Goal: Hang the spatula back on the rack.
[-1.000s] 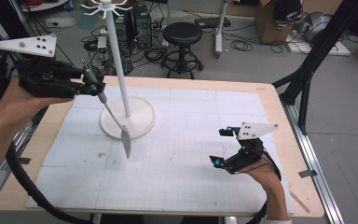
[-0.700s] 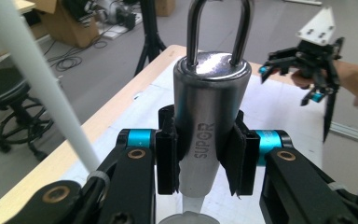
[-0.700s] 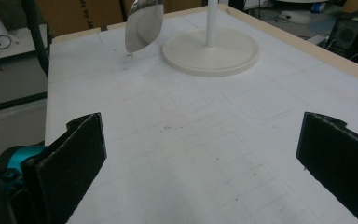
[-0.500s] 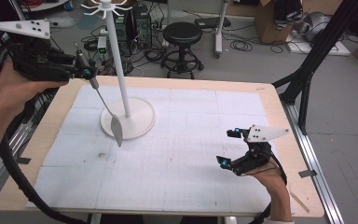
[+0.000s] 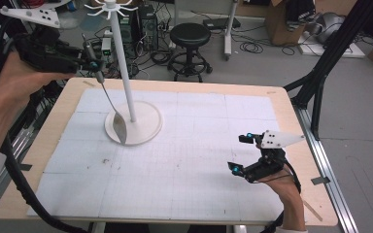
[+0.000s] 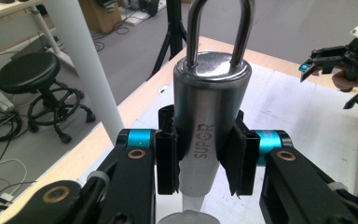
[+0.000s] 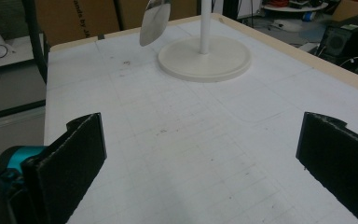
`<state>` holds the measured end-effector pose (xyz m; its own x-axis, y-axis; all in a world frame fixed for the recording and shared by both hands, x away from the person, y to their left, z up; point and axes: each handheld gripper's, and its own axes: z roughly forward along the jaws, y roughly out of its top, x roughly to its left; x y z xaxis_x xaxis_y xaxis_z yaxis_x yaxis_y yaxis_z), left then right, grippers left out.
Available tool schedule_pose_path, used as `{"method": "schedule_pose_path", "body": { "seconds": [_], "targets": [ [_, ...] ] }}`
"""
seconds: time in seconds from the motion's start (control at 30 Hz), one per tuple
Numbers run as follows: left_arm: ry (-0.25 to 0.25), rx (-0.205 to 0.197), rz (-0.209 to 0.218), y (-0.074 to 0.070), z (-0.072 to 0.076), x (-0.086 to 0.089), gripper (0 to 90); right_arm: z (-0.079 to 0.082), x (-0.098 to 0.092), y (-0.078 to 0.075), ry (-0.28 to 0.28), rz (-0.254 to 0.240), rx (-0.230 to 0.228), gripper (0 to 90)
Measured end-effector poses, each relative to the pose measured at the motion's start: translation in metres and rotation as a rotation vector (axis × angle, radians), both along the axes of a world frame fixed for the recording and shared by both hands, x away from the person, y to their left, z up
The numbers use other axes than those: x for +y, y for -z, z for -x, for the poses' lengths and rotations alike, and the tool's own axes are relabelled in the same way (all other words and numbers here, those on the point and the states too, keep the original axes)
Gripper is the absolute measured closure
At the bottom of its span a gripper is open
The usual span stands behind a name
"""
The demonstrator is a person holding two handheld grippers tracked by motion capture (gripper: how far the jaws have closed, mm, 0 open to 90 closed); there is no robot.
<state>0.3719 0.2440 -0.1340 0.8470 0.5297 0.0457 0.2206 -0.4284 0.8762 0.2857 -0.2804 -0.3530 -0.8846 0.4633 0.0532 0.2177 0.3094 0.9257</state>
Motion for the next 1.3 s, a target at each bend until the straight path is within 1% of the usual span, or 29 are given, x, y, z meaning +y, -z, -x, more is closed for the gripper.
{"method": "schedule_pose_path", "body": {
  "seconds": [0.1, 0.3, 0.33, 0.57, 0.63, 0.77, 0.83, 1.0, 1.23, 1.3],
  "targets": [
    [-0.012, 0.007, 0.005, -0.001, -0.004, 0.001, 68.7, 0.0, 0.0, 0.0, 0.001, 0.001, -0.003, 0.4],
    [-0.028, 0.009, -0.003, -0.004, -0.01, 0.0, 68.7, 0.0, -0.002, 0.001, 0.008, -0.001, 0.003, 0.4],
    [-0.032, 0.01, 0.001, -0.004, -0.011, 0.0, 68.7, 0.0, -0.003, 0.001, 0.008, -0.002, 0.002, 0.4],
    [-0.06, 0.018, -0.013, -0.007, -0.014, -0.009, 68.7, -0.001, -0.002, 0.002, 0.005, -0.001, 0.003, 0.4],
    [-0.073, 0.014, -0.005, -0.008, -0.015, -0.011, 68.7, -0.001, -0.002, 0.002, 0.004, -0.001, 0.002, 0.4],
    [-0.084, 0.027, -0.014, -0.009, -0.019, -0.015, 68.7, -0.001, -0.003, 0.001, 0.002, -0.005, 0.004, 0.4],
    [-0.096, 0.033, -0.013, -0.009, -0.02, -0.018, 68.7, -0.001, -0.003, 0.001, 0.003, -0.007, 0.004, 0.4],
    [-0.123, 0.043, -0.025, -0.012, -0.024, -0.024, 68.7, -0.001, -0.003, 0.002, -0.002, -0.012, 0.004, 0.4],
    [-0.15, 0.054, -0.014, -0.014, -0.029, -0.033, 68.7, -0.001, -0.002, 0.002, -0.008, -0.016, -0.001, 0.4],
    [-0.155, 0.057, -0.015, -0.014, -0.031, -0.035, 68.7, 0.0, -0.002, 0.001, -0.009, -0.019, 0.004, 0.4]
  ]
}}
